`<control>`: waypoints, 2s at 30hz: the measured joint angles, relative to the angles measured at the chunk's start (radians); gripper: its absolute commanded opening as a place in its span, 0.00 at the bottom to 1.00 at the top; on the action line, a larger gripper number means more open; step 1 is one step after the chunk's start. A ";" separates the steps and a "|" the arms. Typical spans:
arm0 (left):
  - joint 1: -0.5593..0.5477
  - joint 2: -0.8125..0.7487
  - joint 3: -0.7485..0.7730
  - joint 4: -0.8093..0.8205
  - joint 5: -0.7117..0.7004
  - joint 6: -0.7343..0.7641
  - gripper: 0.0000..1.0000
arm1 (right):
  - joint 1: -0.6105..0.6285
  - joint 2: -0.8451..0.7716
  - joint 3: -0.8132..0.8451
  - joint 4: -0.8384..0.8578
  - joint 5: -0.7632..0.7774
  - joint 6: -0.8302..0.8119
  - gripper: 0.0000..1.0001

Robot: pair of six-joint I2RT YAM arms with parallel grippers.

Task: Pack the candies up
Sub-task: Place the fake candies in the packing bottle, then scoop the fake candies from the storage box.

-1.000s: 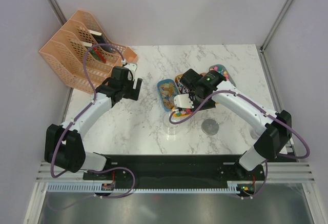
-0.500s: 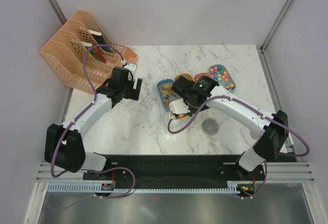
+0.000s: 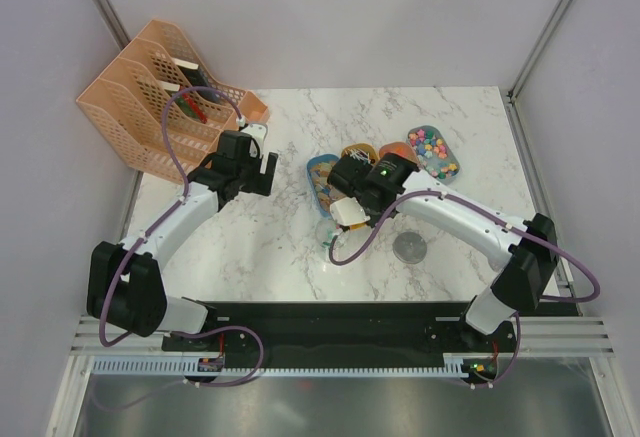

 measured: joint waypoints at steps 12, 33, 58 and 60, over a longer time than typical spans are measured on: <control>0.000 0.000 0.000 0.000 0.000 -0.006 0.92 | 0.020 0.000 -0.012 0.000 0.055 -0.013 0.00; 0.000 0.001 0.000 0.022 0.006 -0.024 0.92 | 0.084 0.000 -0.015 0.000 0.200 -0.042 0.00; -0.008 0.243 0.362 -0.125 0.882 -0.055 0.49 | -0.185 0.007 0.096 0.087 -0.252 0.253 0.00; -0.009 0.261 0.368 -0.133 0.892 -0.056 0.50 | -0.185 0.014 0.130 0.092 -0.269 0.260 0.00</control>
